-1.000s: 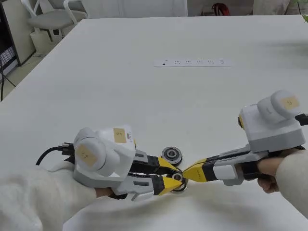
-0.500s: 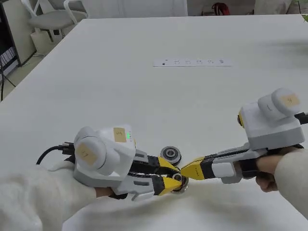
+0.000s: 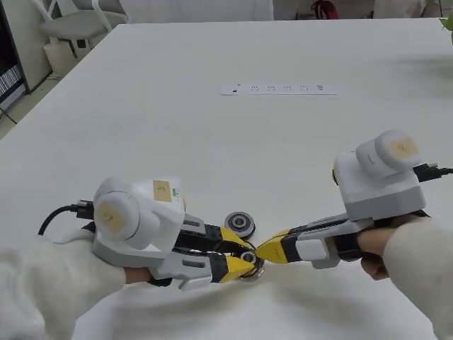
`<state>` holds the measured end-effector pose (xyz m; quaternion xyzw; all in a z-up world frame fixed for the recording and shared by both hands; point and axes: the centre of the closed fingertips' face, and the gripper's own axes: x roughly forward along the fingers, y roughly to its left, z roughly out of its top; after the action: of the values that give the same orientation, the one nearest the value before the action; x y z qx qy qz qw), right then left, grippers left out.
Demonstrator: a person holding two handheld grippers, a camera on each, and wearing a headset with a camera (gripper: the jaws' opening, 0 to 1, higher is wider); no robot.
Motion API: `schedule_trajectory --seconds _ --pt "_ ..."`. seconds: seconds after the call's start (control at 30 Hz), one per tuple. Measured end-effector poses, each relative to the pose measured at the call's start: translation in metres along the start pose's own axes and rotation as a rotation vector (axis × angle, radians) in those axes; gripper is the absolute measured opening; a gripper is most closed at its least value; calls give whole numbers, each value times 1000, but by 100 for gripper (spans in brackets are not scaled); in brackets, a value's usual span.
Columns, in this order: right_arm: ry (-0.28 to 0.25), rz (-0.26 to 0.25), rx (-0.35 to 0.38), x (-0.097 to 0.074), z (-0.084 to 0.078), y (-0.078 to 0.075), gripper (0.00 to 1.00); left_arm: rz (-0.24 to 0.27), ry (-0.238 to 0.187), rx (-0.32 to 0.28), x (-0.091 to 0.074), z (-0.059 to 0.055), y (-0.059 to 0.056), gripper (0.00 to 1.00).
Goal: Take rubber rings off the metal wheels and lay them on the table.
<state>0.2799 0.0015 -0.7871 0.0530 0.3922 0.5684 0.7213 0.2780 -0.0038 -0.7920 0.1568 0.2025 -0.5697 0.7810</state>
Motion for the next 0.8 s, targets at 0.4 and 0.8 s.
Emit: schedule_trajectory --seconds 0.4,0.8 --pt "-5 7 19 1 2 0 0 -38 28 25 -6 2 -8 27" --pt "5 9 27 1 2 8 0 -36 -40 18 -29 31 -10 47"
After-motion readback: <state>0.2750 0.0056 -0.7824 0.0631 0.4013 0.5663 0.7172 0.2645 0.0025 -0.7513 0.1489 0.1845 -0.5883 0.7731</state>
